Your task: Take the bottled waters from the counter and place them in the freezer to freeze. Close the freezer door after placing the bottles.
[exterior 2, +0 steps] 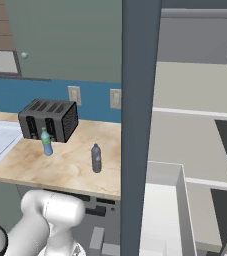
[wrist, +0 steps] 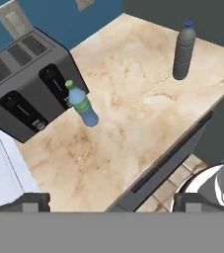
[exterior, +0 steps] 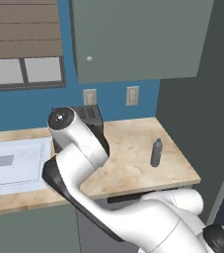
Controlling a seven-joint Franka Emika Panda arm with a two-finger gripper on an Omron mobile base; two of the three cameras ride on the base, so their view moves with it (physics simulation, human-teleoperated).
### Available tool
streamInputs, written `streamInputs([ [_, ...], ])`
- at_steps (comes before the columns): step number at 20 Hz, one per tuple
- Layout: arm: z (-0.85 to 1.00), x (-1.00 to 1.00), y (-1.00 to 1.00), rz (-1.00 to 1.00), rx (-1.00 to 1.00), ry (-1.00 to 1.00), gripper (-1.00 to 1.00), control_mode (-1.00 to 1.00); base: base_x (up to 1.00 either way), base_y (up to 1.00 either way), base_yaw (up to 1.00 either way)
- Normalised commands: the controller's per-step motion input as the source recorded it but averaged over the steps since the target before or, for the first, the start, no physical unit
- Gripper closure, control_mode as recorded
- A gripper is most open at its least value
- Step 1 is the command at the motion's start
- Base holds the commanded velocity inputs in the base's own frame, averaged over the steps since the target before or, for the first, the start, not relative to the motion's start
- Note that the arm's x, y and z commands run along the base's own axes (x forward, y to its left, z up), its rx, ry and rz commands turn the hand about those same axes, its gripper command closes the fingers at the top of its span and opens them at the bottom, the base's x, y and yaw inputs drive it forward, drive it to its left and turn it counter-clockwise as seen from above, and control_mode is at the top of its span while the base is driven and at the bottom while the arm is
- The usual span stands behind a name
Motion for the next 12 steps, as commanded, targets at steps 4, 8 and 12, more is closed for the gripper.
streamInputs([
  [4, -0.16, 0.31, 0.01, -0.11, -0.10, -0.08, -1.00, -1.00, 0.00, 0.00, 0.00],
  [8, -0.34, 0.39, -0.01, -0.02, -0.14, -0.10, -1.00, -1.00, 0.00, 0.00, 0.00],
  [12, -0.39, 0.42, -0.02, 0.00, -0.16, -0.07, -1.00, -1.00, 0.00, 0.00, 0.00],
])
